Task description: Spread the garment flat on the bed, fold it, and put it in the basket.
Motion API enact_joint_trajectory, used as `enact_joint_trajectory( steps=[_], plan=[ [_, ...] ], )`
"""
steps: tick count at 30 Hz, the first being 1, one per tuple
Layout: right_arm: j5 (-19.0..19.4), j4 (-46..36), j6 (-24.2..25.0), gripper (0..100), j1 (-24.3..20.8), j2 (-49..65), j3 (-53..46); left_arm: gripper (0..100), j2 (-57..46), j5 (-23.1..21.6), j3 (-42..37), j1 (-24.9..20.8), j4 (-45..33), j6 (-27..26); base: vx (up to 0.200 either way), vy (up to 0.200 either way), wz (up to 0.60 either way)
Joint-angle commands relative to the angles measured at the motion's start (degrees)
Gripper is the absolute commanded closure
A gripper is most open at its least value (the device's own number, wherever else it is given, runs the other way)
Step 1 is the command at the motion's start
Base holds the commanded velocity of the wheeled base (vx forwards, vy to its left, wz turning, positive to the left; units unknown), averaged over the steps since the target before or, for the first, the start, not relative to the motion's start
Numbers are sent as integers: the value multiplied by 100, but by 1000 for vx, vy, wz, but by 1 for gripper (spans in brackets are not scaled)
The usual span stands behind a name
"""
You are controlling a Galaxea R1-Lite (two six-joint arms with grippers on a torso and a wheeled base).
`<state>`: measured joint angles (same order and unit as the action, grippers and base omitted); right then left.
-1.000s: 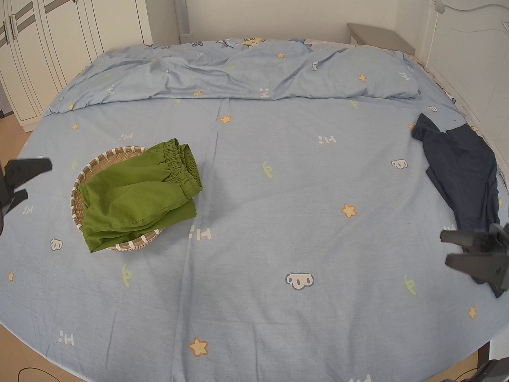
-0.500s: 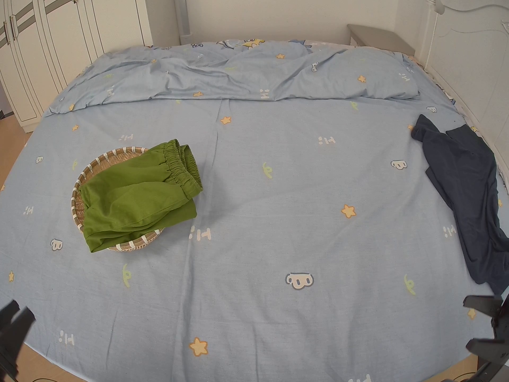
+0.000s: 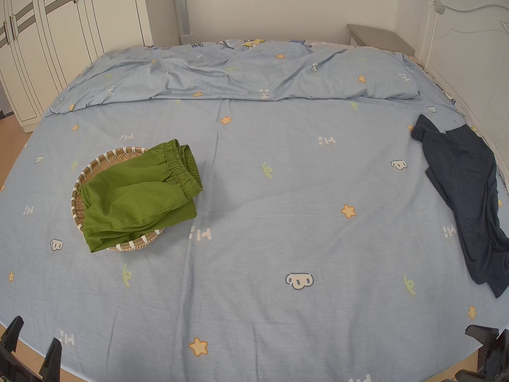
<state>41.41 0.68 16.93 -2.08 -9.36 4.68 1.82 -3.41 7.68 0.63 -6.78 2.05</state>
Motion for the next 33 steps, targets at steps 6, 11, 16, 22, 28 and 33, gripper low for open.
enact_joint_trajectory(
  steps=[6, 11, 16, 22, 28, 33],
  plan=[
    [-2137, -244, -375, 0, 235, 936, -196, 0, -182, 649, -768, -46, 695, -187, 0, 0, 0],
    [-3473, 37, -349, 0, 235, 936, -301, 0, -182, 631, -768, -55, 695, -126, 0, 0, 0],
    [-4387, 292, -630, 0, 235, 936, -459, 0, -182, 631, -768, -55, 695, -126, 0, 0, 0],
    [-5530, 222, -1535, 0, 235, 936, -459, 0, -182, 631, -768, -55, 695, -126, 0, 0, 0],
    [-3930, -165, -1764, 0, 217, 936, -442, 0, -182, 631, -768, -55, 695, -126, 0, 0, 0],
    [-3965, -200, -1772, 0, 217, 919, -433, 0, -182, 631, -768, -55, 695, -126, 0, 0, 0]
  ],
)
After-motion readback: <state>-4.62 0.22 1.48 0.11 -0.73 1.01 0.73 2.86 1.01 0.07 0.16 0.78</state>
